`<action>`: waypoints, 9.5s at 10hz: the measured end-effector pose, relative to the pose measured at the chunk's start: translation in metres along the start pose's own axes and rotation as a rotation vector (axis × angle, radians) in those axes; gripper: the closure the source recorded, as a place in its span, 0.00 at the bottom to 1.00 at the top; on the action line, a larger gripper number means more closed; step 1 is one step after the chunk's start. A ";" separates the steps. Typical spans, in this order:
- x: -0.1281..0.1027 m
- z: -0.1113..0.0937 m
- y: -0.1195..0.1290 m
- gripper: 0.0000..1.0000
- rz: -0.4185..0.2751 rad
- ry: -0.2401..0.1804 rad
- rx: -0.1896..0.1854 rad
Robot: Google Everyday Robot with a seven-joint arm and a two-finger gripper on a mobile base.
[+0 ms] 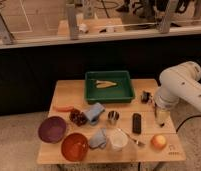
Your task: Place brush in purple bowl
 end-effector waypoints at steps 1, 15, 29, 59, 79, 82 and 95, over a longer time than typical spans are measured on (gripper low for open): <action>0.000 0.000 0.000 0.20 0.000 0.000 0.000; 0.000 0.001 0.000 0.20 0.000 -0.001 -0.001; 0.056 0.069 -0.098 0.20 0.265 -0.102 0.050; 0.076 0.194 -0.135 0.20 0.657 -0.258 0.068; 0.025 0.075 -0.153 1.00 0.482 -0.413 0.044; -0.030 0.017 -0.150 1.00 0.305 -0.432 0.080; -0.127 -0.023 -0.126 1.00 0.054 -0.470 0.084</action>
